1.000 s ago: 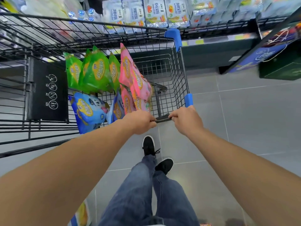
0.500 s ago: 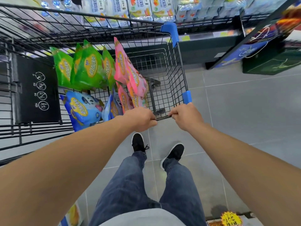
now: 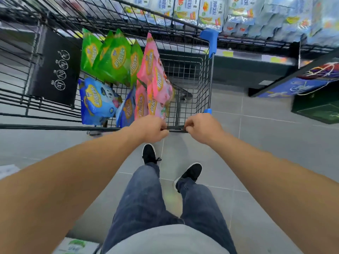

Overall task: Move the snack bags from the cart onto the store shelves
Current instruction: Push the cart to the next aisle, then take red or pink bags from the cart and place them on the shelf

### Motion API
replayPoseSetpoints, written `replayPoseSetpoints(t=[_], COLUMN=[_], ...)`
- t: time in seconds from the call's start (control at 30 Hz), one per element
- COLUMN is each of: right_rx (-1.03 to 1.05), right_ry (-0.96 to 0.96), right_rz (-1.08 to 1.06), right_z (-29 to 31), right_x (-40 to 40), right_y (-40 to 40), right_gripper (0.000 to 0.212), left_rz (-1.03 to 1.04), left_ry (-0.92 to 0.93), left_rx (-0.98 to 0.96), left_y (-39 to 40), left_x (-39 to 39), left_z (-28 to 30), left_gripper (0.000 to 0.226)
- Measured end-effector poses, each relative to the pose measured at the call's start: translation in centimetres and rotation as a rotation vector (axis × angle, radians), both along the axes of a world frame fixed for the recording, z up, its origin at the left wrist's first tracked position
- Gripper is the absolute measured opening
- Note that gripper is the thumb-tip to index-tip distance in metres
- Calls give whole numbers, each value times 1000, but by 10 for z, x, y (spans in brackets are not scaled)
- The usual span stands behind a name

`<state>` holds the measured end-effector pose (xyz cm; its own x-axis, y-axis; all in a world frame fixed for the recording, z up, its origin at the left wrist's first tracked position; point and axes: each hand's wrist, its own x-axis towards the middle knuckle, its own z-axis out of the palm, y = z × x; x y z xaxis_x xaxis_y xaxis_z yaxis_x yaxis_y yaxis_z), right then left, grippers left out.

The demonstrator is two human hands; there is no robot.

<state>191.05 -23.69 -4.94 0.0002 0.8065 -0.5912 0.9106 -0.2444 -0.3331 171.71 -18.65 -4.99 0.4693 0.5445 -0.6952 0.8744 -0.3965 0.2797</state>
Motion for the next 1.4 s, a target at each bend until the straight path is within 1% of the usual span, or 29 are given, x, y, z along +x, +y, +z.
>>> replayPoseSetpoints(t=[0.07, 0.17, 0.27, 0.33, 0.43, 0.5, 0.6, 0.67, 0.77, 0.83, 0.9, 0.97, 1.07, 1.17, 1.23, 1.3, 1.37, 1.4], right_rx=[26, 74, 84, 80, 78, 57, 80, 112, 215, 247, 268, 287, 258, 293, 277, 244, 296, 320], right_ry=[-2, -44, -76, -81, -72, -45, -10, -24, -61, -69, -71, -139, -236, -289, -317, -306, -260, -227], right_rz=[71, 201, 307, 364, 424, 466, 492, 526, 622, 702, 804, 910, 1055, 1200, 1244, 1244, 1237, 1229], right_z=[4, 6, 4, 0, -6, -12, -20, -25, -30, -31, -38, -47, -58, -63, -64, -64, -59, -55], right_x=[8, 16, 13, 7, -4, -15, -30, -36, -43, -44, -52, -58, -68, -72, -66, -52, -34, -24], right_y=[7, 21, 50, 75, 108, 132, 163, 177, 193, 205, 222, 236, 253, 258, 255, 256, 260, 263], right_gripper=[26, 28, 28, 28, 30, 32, 36, 42, 54, 64, 68, 66, 59, 32, 22, 19, 15, 14], left_rz=[135, 302, 488, 587, 634, 715, 792, 816, 894, 941, 1003, 1022, 1085, 1132, 1142, 1155, 1166, 1195], left_ry=[-45, -103, -183, -209, -227, -243, -254, -264, -263, -247, -237, -218, -181, -152, -151, -153, -172, -188], left_rx=[45, 87, 126, 141, 139, 137, 50, -12, -46, -56, -59, -36, -10, -35, -56, -31, -11, -20], left_y=[-6, -4, 14, 32, 54, 67, 80, 84, 85, 86, 87, 90, 93, 94, 93, 91, 88, 85], left_x=[5, 12, 8, 2, -4, -11, -11, -7, -3, 1, 3, 7, 12, 22, 33, 45, 54, 59], left_z=[2, 4, -1, -5, -4, -5, -10, -18, -31, -37, -40, -43, -46, -47, -44, -42, -41, -39], left_gripper=[34, 29, 23, 26, 31, 35, 39, 46, 57, 58, 58, 53, 38, 31, 25, 23, 20, 23])
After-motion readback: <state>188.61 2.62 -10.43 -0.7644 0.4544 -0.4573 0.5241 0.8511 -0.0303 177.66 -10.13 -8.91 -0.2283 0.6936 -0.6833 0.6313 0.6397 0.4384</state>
